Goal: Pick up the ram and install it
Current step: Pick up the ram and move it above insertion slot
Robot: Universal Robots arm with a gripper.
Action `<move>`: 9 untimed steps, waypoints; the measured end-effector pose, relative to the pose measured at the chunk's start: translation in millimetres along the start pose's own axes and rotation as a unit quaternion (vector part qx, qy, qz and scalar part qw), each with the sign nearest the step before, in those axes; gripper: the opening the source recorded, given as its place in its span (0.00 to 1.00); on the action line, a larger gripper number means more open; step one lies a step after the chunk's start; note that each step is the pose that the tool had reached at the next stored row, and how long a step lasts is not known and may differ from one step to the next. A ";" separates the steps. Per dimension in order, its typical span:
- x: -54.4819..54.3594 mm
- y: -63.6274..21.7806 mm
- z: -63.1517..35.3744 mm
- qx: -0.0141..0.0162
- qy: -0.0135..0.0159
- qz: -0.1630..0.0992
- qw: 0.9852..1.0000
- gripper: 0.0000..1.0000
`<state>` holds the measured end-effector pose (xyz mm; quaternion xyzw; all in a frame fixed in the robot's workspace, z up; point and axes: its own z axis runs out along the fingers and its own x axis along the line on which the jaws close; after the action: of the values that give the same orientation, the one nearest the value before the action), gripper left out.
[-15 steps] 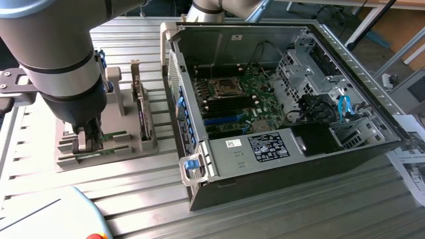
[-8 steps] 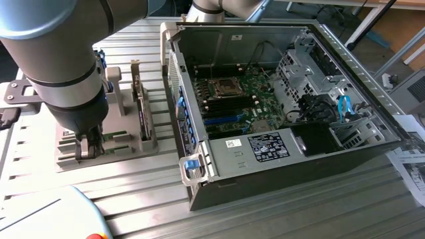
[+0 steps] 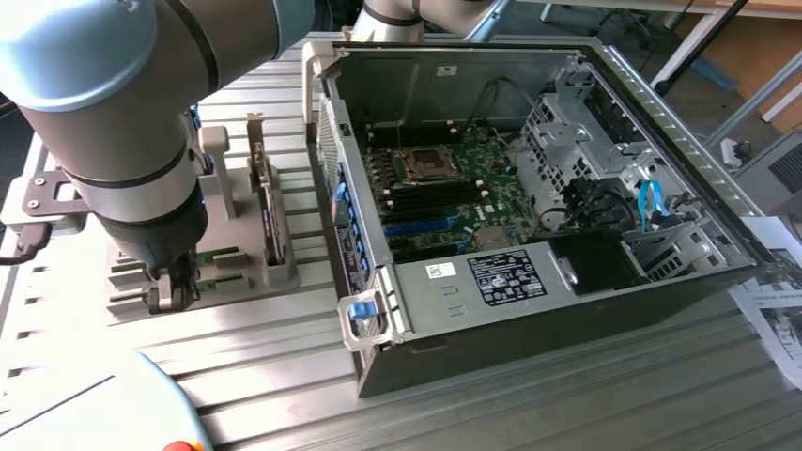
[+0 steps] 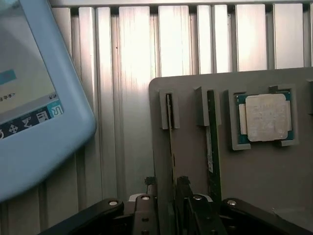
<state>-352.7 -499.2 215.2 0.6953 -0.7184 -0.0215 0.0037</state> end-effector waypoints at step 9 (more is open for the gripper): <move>-6.6 0.7 8.0 0.000 0.000 -0.006 1.000 0.30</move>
<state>-353.5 -492.4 207.4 0.6994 -0.7144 -0.0215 0.0037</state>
